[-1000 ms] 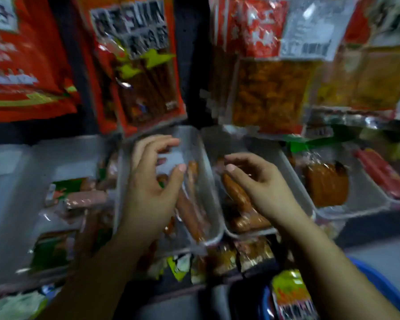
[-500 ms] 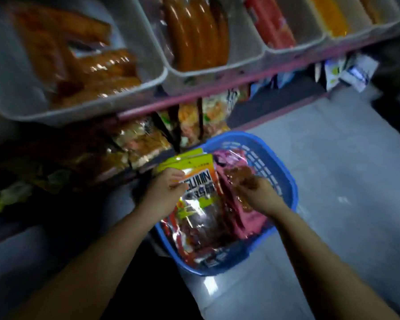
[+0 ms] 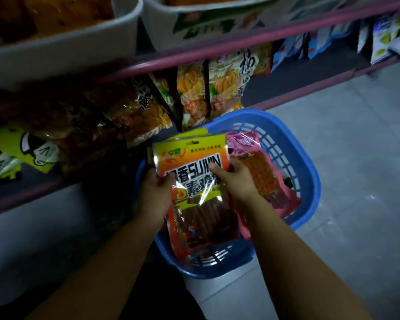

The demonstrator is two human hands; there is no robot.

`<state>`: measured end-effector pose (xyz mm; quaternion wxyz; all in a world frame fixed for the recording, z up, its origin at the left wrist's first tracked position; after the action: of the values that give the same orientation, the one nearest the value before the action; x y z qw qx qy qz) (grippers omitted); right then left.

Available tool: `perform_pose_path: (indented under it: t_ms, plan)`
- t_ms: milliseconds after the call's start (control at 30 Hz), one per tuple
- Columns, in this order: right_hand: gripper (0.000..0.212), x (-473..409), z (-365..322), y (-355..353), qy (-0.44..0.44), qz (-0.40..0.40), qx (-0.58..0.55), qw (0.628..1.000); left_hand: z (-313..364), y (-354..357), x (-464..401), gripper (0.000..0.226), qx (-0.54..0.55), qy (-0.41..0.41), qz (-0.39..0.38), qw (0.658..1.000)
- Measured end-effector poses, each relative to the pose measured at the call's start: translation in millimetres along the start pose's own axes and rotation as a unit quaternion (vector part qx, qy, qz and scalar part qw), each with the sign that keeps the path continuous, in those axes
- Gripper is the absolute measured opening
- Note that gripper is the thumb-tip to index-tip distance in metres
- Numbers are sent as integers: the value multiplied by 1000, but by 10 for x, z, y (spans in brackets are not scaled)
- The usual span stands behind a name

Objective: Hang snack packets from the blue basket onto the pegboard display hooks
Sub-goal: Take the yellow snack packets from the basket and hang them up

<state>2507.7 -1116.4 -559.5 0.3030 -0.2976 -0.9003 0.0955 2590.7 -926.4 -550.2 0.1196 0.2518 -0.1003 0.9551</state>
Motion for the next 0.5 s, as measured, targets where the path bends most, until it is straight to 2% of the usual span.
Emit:
perform_pose_path:
  t_ms: [33, 100, 200, 267, 367, 500]
  plan:
    - [20, -2, 19, -36, 7, 4, -25, 1000, 15, 20, -5, 12, 15, -5, -16, 1000]
    - [23, 12, 44, -131, 11, -7, -81, 997, 43, 33, -30, 21, 46, -18, -36, 998]
    - [25, 76, 118, -326, 10, -34, -137, 990, 74, -36, -80, 30, 44, -17, 0, 999]
    - [16, 105, 210, -515, 32, 16, -156, 987, 63, -28, -119, 35, 20, -9, 14, 1000]
    - [10, 104, 316, -779, 59, 135, -133, 980, 7, 73, -140, 53, -13, -25, 8, 1000]
    - [18, 43, 289, -961, 53, 184, -94, 977, -131, 112, -91, 65, -39, -65, 36, 996]
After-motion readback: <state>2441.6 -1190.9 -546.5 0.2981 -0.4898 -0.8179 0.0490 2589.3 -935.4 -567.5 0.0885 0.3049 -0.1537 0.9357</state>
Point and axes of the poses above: each hand's wrist, its own x-axis away from the middle knuckle, its own y-axis out of the palm, z = x × y, the point moved 8 cm from there along -x, towards the middle knuckle, and after that the axes turned 9 degrees about x, right-handed, at the moved point
